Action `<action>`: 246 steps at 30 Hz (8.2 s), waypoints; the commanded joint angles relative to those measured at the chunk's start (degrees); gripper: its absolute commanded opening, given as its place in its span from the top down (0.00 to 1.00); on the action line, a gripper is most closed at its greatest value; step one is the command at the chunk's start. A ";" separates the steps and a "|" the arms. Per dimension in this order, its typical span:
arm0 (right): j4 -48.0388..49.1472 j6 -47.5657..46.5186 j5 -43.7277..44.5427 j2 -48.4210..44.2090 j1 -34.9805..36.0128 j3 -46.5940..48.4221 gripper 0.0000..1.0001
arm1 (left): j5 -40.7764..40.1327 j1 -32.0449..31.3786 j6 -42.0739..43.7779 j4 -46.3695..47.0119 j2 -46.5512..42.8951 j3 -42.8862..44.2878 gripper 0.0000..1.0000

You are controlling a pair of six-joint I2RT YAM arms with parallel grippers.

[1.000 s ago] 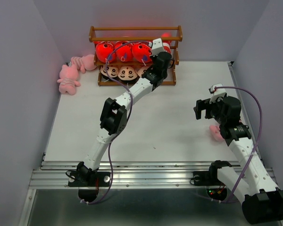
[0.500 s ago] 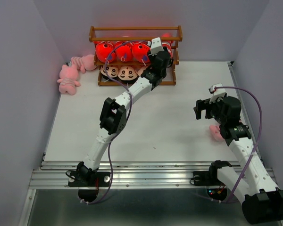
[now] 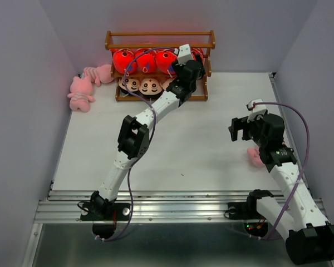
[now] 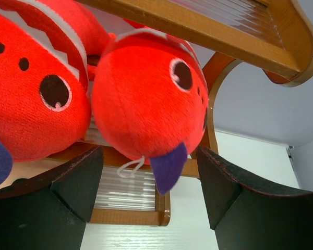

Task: Place and organize the stuffed toys onto the shelf
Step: Place the stuffed toy onto shelf, then grab a stuffed toy with the right arm

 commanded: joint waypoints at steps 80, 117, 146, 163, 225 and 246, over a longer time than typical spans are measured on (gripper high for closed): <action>3.65 -1.19 1.50 -0.75 -0.31 -0.24 0.00 | 9.53 2.39 -8.17 -0.80 -2.48 3.78 0.91; 3.74 -1.37 1.50 0.22 -0.31 -0.41 0.00 | 11.20 0.19 -4.48 4.65 -11.97 -7.91 1.00; 3.82 -1.54 1.76 0.48 -0.31 -0.41 0.00 | 13.83 0.19 -2.01 4.12 -14.25 -11.69 0.35; 1.81 -5.05 -4.11 0.83 -0.31 -0.24 0.00 | 23.41 0.19 8.96 4.48 -39.97 -35.75 0.11; -25.28 -33.89 27.06 27.20 -2.16 1.80 0.00 | 11.72 5.12 19.08 -4.23 -112.87 -96.06 0.01; -29.74 -32.49 -3.31 21.58 -2.16 11.07 0.99 | 37.02 5.64 11.11 5.25 -102.34 -98.00 0.01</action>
